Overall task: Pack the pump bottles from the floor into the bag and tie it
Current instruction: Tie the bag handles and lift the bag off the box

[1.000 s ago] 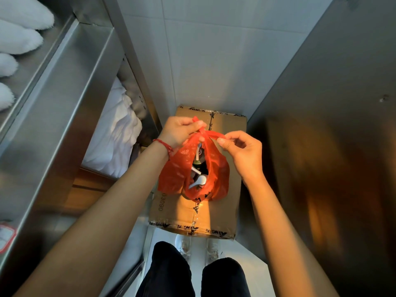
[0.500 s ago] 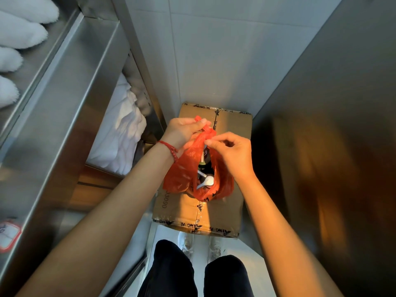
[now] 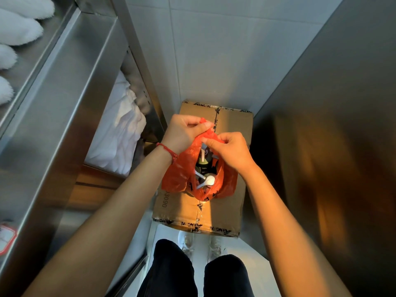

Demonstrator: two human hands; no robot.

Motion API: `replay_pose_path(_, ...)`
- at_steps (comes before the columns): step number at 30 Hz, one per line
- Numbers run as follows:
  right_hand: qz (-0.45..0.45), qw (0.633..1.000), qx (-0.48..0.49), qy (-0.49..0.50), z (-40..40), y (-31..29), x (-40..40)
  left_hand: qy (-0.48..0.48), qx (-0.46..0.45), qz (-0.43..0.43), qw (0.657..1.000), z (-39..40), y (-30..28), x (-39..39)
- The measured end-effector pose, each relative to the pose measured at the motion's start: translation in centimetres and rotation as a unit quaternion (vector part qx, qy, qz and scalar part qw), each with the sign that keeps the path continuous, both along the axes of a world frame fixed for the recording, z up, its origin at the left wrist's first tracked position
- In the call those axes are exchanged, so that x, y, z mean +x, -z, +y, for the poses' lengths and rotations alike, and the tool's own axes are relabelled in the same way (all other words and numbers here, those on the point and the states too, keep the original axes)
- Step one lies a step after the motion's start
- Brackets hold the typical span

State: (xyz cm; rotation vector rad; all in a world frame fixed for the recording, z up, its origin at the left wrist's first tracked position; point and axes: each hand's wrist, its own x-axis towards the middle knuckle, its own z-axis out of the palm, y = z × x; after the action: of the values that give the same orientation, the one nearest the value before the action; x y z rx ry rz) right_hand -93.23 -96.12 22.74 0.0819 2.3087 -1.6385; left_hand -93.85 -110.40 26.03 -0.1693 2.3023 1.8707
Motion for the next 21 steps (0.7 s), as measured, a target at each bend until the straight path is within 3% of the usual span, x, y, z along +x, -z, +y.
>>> replay_pose_path(3,-0.018,1.0,-0.012,-0.006,0.0,-0.2,0.0,-0.026,-0.007,0.008,1.0,0.3,0.3,0.1)
replay_pose_path(7,-0.074,0.991,-0.109,0.026,0.2,-0.5,0.3,-0.042,0.001,-0.002,0.999,0.2,0.4,-0.1)
replay_pose_path(12,-0.179,0.945,-0.266,0.06,0.5,-0.9,0.2,-0.055,0.022,-0.029,0.998,0.3,0.7,0.0)
replay_pose_path(16,-0.188,0.947,-0.243,0.091,-0.1,-1.1,-0.1,-0.072,0.042,-0.054,0.995,0.4,0.9,0.3)
replay_pose_path(21,-0.163,0.92,-0.307,0.179,-0.4,-1.1,0.2,-0.135,0.028,-0.07,0.988,1.2,1.3,1.1)
